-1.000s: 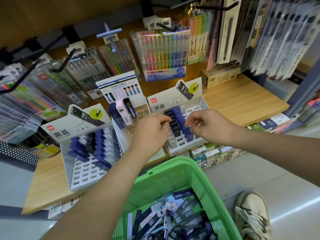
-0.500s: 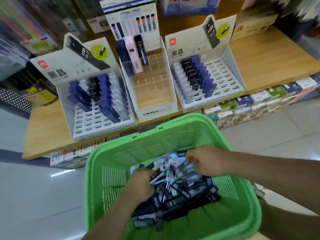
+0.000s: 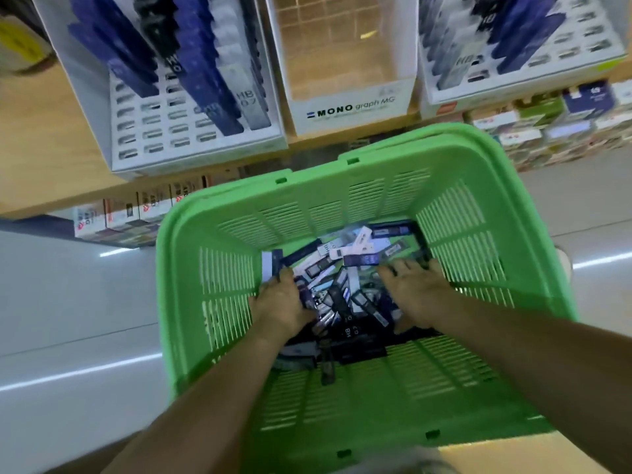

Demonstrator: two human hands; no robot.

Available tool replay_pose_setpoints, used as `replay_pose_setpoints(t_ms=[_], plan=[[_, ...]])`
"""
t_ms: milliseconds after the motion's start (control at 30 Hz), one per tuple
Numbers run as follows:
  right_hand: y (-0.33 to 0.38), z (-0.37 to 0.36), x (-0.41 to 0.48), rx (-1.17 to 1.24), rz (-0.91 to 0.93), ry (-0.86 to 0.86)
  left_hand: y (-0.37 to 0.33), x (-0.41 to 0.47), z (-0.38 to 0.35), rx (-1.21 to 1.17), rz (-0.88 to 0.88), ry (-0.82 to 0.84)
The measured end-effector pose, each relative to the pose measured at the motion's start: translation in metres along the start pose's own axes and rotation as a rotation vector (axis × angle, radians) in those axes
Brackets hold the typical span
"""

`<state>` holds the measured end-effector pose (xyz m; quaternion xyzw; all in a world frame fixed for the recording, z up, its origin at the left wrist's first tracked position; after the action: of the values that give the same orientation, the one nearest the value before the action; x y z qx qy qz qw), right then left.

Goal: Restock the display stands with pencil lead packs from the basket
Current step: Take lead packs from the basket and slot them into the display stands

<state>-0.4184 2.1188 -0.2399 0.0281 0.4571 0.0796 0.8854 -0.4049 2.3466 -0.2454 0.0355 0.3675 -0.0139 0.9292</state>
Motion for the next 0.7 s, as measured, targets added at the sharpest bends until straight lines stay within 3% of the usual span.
replay_pose_setpoints(t_ms=[200, 467, 533, 633, 700], plan=[[0.002, -0.006, 0.000, 0.042, 0.108, 0.012, 0.004, 0.004, -0.002, -0.124, -0.022, 0.006], [0.002, 0.003, -0.005, 0.289, 0.129, -0.006, -0.007, -0.004, 0.008, -0.249, -0.063, 0.030], [-0.001, 0.007, -0.009, 0.492, 0.062, 0.023, -0.010, -0.010, 0.004, -0.259, -0.055, 0.028], [-0.001, 0.012, -0.018, 1.102, -0.031, 0.064, -0.015, -0.017, 0.006, -0.376, -0.042, 0.052], [0.003, 0.020, -0.029, 1.467, -0.085, 0.079, -0.020, -0.021, 0.013, -0.576, -0.037, 0.116]])
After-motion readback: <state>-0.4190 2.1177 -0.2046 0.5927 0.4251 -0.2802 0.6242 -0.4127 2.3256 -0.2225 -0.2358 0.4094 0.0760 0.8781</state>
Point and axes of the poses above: each hand's wrist, its own x-axis towards the middle knuckle, its own z-axis out of the back of the hand, y = z × x, the point moved 3 cm from there along x, towards the middle knuckle, and after that the axes turned 10 degrees about x, right-handed, at the moved point
